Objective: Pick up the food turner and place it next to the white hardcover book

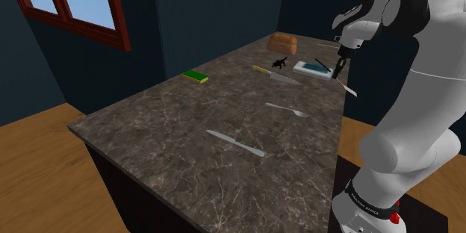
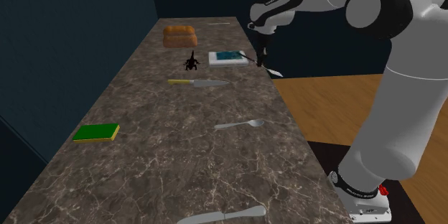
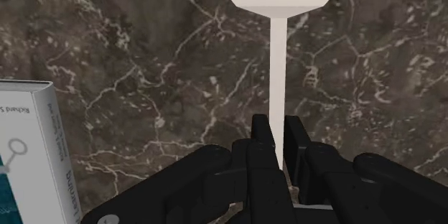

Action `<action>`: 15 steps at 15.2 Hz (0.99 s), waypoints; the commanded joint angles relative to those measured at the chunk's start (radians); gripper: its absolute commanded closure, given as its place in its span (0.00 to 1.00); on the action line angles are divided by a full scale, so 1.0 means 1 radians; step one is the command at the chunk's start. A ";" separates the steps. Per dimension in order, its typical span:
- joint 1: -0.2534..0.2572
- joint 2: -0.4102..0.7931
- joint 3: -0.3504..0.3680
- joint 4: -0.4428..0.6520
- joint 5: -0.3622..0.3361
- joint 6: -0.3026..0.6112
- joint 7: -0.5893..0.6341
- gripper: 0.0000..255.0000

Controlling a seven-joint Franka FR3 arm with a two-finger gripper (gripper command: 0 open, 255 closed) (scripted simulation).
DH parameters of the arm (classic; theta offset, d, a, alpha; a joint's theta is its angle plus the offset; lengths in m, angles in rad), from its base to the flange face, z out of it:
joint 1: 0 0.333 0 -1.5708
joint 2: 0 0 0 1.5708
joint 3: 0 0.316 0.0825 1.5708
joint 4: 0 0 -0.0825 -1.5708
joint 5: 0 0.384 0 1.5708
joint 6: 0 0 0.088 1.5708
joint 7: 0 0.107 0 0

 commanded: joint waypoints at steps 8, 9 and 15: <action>-0.030 0.063 -0.003 -0.024 0.044 0.073 -0.063 1.00; -0.031 0.068 -0.002 -0.031 0.048 0.085 -0.067 1.00; -0.038 0.108 0.008 -0.066 0.078 0.153 -0.090 1.00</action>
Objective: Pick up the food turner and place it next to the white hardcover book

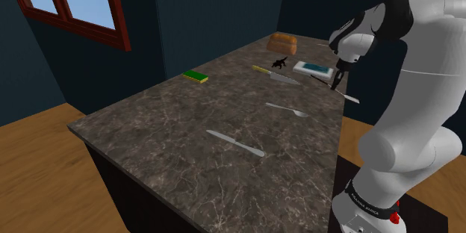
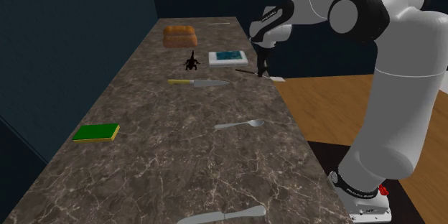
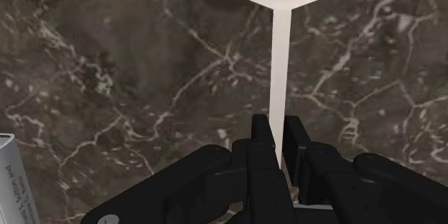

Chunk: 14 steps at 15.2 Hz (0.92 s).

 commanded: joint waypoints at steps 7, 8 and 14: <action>-0.004 0.018 0.005 -0.008 0.013 0.023 -0.009 1.00; -0.004 0.018 0.005 -0.008 0.013 0.023 -0.009 1.00; -0.004 0.018 0.005 -0.008 0.013 0.023 -0.009 0.00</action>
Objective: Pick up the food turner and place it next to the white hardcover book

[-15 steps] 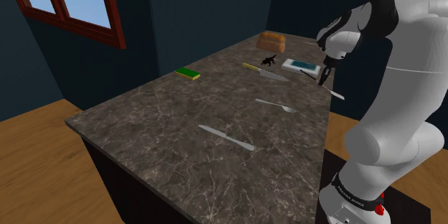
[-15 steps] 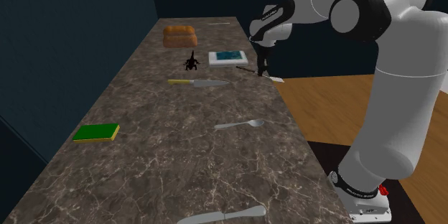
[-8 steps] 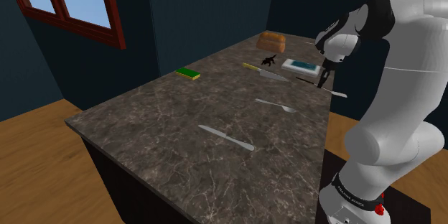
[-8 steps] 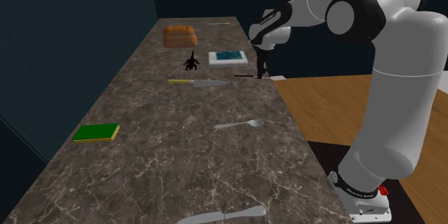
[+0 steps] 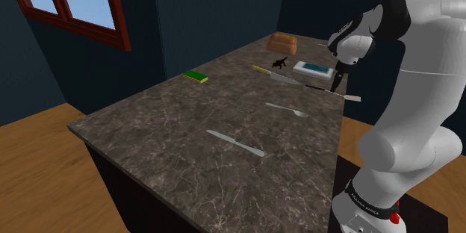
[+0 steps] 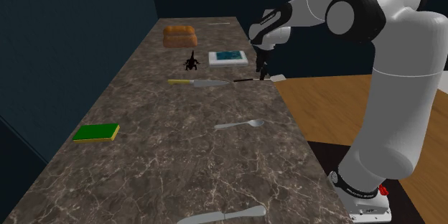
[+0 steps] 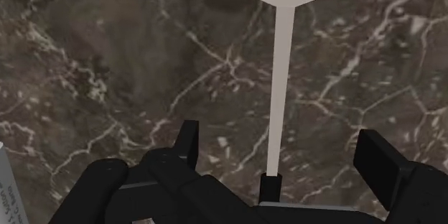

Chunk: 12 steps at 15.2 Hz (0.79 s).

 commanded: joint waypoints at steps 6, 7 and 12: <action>0.009 -0.064 -0.018 0.052 -0.047 -0.106 0.031 0.00; 0.009 -0.064 -0.018 0.052 -0.047 -0.106 0.031 0.00; 0.009 -0.064 -0.018 0.052 -0.047 -0.106 0.031 0.00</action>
